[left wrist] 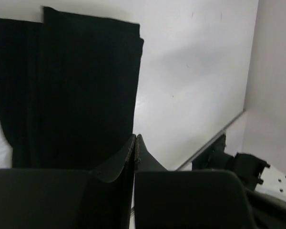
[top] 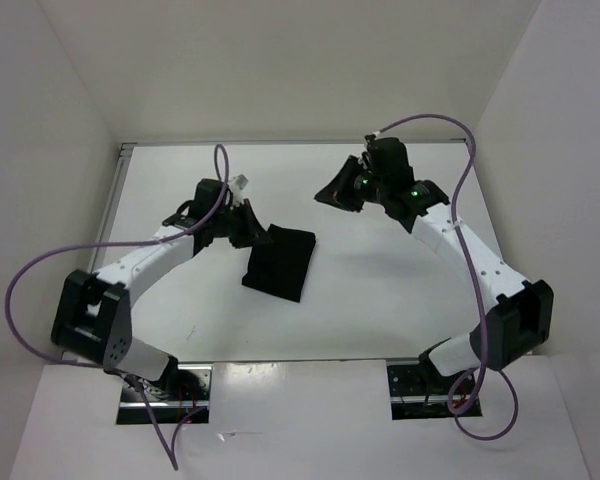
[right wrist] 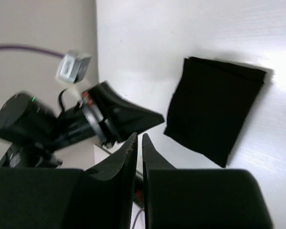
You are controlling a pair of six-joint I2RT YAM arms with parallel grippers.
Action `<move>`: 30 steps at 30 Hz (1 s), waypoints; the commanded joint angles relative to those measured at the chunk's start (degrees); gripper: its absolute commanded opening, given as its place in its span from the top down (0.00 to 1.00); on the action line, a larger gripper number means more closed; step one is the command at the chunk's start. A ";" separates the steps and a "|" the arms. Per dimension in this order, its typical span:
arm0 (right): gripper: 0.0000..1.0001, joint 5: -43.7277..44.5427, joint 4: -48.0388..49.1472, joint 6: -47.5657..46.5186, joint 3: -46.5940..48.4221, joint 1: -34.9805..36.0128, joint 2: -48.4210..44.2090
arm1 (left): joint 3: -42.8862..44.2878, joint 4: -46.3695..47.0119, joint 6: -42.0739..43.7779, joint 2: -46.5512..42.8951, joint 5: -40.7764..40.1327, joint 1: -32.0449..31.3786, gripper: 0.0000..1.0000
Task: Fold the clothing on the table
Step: Fold the skirt
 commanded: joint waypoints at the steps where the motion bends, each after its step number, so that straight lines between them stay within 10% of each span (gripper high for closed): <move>1: 0.88 3.33 -5.01 -0.34 -5.45 -0.63 -2.26 | -0.76 10.43 1.80 7.54 18.36 0.65 1.00; 23: 0.82 2.80 -7.90 0.19 -15.83 -5.39 -12.55 | -7.01 -3.62 -1.18 11.45 0.45 5.05 1.00; 30: 0.62 5.79 -9.93 1.76 -21.36 -6.00 -18.70 | -5.32 -3.61 0.66 -14.27 1.00 5.05 0.45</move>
